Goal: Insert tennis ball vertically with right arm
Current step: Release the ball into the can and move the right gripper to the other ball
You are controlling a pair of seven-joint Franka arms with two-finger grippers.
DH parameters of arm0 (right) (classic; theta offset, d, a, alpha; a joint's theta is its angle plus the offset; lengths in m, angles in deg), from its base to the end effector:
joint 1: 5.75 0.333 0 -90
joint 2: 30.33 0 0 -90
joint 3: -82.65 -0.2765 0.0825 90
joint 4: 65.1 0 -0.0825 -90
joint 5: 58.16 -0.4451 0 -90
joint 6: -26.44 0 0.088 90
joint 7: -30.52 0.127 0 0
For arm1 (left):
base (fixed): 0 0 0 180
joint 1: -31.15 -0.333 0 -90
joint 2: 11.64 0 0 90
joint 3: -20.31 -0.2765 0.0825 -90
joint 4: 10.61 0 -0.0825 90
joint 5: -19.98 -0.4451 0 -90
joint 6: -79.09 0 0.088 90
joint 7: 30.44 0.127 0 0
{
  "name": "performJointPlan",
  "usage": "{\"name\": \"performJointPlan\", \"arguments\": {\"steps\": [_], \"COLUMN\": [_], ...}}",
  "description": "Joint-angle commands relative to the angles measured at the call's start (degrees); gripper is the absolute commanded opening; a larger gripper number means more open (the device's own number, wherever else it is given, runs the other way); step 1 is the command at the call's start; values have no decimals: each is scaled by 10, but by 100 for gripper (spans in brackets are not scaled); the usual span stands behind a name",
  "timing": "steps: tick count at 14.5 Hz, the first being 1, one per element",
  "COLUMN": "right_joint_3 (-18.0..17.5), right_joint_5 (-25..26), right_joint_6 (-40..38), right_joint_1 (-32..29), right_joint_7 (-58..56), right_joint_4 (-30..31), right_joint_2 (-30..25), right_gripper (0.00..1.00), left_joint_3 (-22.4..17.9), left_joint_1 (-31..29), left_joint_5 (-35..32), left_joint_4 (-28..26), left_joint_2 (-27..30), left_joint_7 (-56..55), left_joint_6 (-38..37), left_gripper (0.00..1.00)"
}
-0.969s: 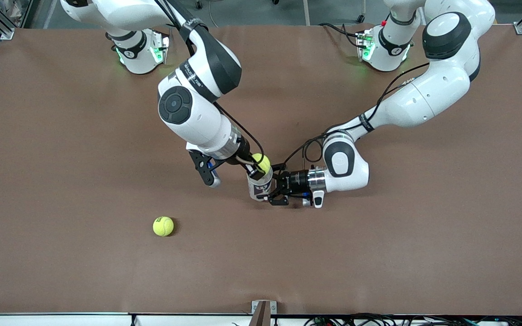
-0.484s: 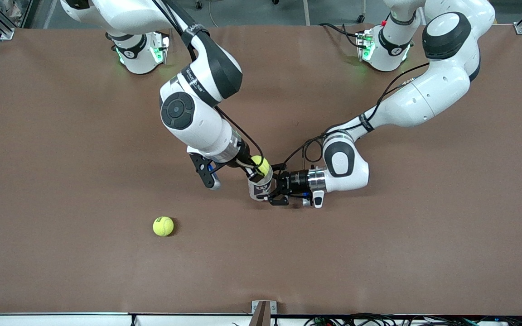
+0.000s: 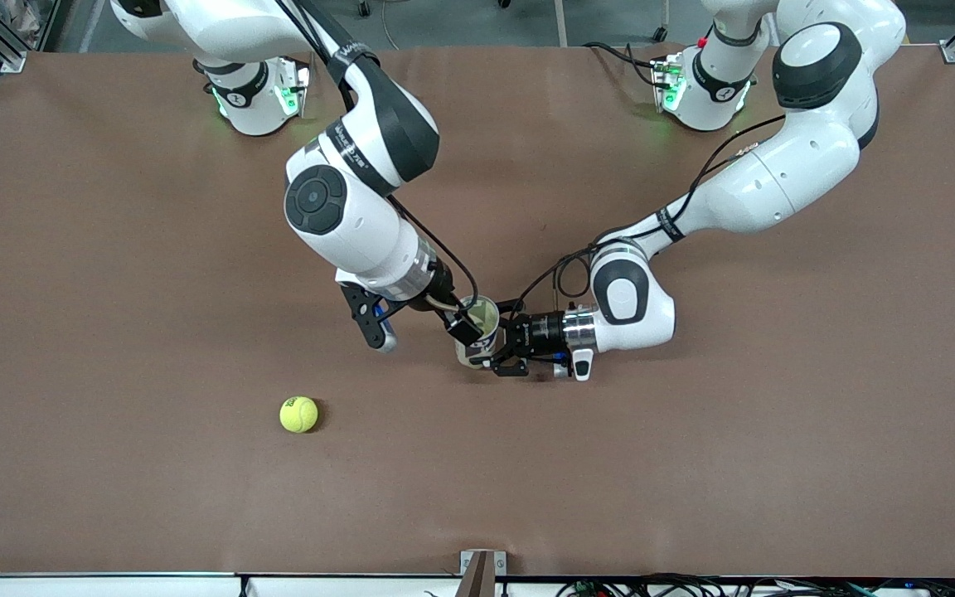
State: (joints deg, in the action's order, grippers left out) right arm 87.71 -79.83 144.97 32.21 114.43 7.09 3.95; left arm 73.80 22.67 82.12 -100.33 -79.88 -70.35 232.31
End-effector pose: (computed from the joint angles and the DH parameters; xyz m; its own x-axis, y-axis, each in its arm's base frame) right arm 0.6398 0.4609 0.3669 0.5321 -0.7969 -0.2861 -0.8460 -0.4864 -0.2185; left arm 0.5745 -0.4557 0.0809 0.0786 0.2744 -0.9584 0.9965 0.0064 0.0835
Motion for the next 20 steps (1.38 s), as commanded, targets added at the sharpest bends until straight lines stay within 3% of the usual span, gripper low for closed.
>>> {"name": "performJointPlan", "arguments": {"steps": [1,6,8,11,15,20], "right_joint_3": [0,0,2,1,2,2], "right_joint_5": [18,26,65,125,129,162], "right_joint_6": [-47,-122,-117,-59,-16,105], "right_joint_1": [-33,-134,-164,-192,-215,-222], "right_joint_7": [-56,-260,-335,-404,-480,-511], "right_joint_4": [-13,17,45,95,105,107], "right_joint_2": [-4,-27,-26,-23,-11,54], "right_gripper": [100,100,100,100,100,100], "left_joint_3": [2,2,2,2,2,2], "left_joint_1": [5,5,5,5,5,5], "left_joint_5": [18,18,18,18,18,23], "left_joint_4": [9,9,9,9,9,10], "left_joint_2": [-3,-3,-3,-3,-3,-3], "left_joint_7": [14,14,14,14,14,14], "left_joint_6": [1,1,1,1,1,1], "left_gripper": [75,75,75,75,76,76]}}
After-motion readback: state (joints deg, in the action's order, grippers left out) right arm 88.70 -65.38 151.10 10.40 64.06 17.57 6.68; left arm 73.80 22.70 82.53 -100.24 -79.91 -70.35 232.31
